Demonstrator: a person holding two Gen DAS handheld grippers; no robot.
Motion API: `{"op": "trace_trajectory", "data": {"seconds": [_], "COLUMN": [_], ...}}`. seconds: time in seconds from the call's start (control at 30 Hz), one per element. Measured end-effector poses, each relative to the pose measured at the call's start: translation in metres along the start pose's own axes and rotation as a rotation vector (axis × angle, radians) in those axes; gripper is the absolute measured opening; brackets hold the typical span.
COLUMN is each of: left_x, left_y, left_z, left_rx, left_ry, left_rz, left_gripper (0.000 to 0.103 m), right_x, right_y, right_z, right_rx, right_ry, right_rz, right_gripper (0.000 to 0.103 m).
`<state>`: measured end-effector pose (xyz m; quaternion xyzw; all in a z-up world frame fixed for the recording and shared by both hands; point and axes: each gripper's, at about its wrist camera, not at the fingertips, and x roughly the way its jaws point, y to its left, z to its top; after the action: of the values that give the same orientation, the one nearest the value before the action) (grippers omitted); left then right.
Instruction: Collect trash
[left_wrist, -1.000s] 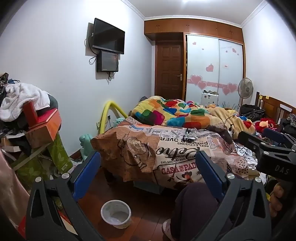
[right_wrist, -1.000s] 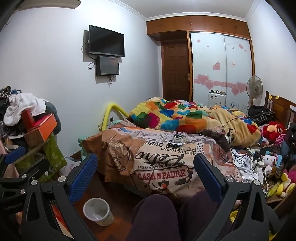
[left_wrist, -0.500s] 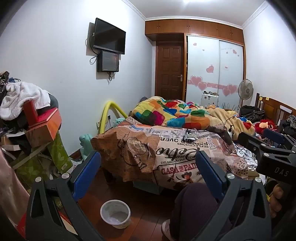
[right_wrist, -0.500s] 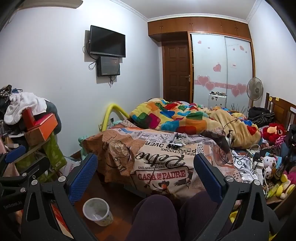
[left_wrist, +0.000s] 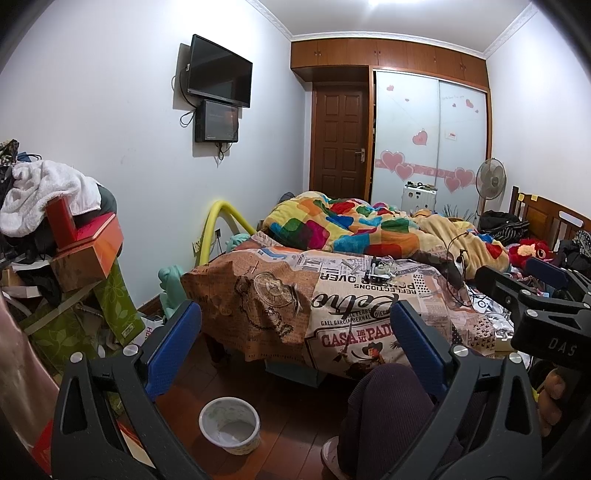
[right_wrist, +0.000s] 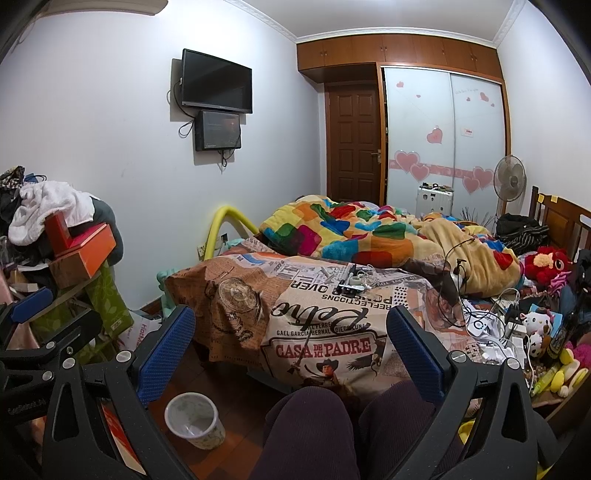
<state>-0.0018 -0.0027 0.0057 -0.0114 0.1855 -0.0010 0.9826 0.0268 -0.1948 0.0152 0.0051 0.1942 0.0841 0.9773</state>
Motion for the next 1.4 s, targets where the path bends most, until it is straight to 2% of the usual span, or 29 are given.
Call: {"op": "trace_trajectory", "data": {"seconds": [0.57,1.4], "left_x": [0.001,0.001], "left_y": [0.0,-0.0001], "left_z": [-0.0008,-0.0023], "left_rx": [-0.003,-0.007], "left_ry": [-0.001,-0.004], "left_rz": [-0.003,-0.004], "left_gripper": [0.103,0.103], "right_x": [0.0012,-0.0005], "right_y": [-0.0009,0.0027], "right_z": [-0.0068,0.0017], "right_rx": [-0.005,-0.004], "right_ry": [-0.001,-0.001], "right_rz": [-0.001,-0.007], "right_gripper": [0.103,0.103]}}
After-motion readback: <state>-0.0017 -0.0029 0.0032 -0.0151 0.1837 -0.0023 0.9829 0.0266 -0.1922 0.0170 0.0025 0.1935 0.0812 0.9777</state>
